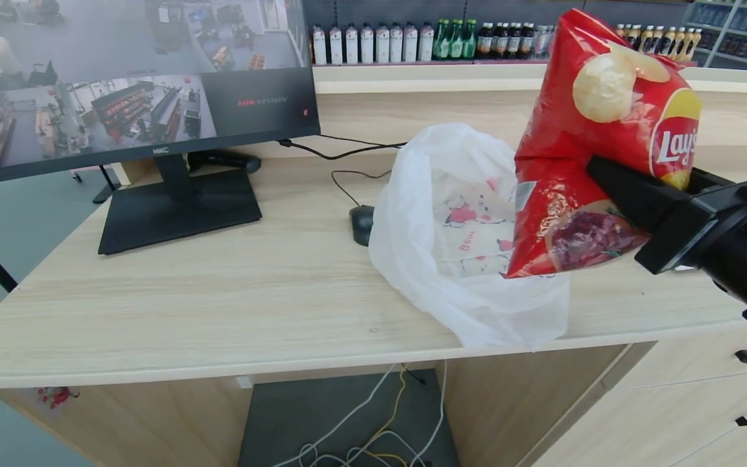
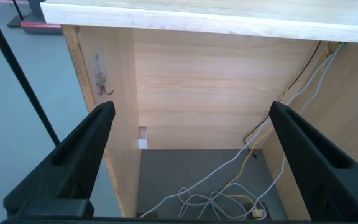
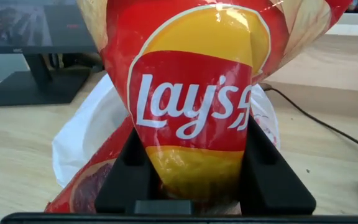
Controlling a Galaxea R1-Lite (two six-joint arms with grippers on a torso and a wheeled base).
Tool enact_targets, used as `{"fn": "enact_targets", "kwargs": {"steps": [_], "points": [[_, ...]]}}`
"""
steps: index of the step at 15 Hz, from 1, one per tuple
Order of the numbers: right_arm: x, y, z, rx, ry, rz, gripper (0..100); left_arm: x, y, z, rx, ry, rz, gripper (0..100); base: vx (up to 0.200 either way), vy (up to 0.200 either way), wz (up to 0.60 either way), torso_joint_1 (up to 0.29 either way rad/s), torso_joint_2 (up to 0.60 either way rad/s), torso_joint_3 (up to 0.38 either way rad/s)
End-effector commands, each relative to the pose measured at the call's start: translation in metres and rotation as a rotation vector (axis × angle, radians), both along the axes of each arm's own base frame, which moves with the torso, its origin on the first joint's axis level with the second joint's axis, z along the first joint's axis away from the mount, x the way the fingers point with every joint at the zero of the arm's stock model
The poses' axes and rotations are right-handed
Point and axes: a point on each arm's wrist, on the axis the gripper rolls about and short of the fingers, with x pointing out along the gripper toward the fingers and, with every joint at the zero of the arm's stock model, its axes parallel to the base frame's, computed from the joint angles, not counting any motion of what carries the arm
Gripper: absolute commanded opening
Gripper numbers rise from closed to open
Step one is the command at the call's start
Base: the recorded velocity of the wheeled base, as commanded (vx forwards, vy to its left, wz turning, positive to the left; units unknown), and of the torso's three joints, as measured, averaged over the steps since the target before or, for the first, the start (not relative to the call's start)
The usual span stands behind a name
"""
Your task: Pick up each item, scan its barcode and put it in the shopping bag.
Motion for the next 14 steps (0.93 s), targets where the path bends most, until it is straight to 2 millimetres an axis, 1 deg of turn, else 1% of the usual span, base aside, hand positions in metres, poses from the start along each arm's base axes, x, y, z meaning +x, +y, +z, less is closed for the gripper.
{"fn": "enact_targets", "kwargs": {"steps": [1,2,5,7,9,10,12,14], "points": [[0.005,0.005,0.001,0.007,0.004,0.023,0,0.000,0.000,0.000,0.000,0.000,0.000,100,0.000,0.000,0.00,0.000,0.00,0.000],[0.010,0.009,0.005,0.034,0.007,0.034,0,0.000,0.000,0.000,0.000,0.000,0.000,100,0.000,0.000,0.00,0.000,0.00,0.000],[0.036,0.027,0.022,0.165,0.014,0.059,0,0.000,0.000,0.000,0.000,0.000,0.002,100,0.000,0.000,0.00,0.000,0.00,0.000],[0.051,0.038,0.030,0.223,0.014,0.072,0,0.000,0.000,0.000,0.000,0.000,0.000,100,0.000,0.000,0.00,0.000,0.00,0.000],[0.062,0.045,0.029,0.255,0.030,0.078,0,0.000,0.000,0.000,0.000,0.000,0.000,100,0.000,0.000,0.00,0.000,0.00,0.000],[0.075,0.050,0.027,0.294,0.052,0.074,0,0.000,0.000,0.000,0.000,0.000,0.000,100,0.000,0.000,0.00,0.000,0.00,0.000],[0.095,0.056,0.023,0.362,0.080,0.032,0,0.000,0.000,0.000,0.000,0.000,0.002,100,0.000,0.000,0.00,0.000,0.00,0.000],[0.108,0.049,0.014,0.370,0.135,-0.012,0,0.000,0.000,0.000,0.000,0.000,0.000,100,0.000,0.000,0.00,0.000,0.00,0.000]]}}
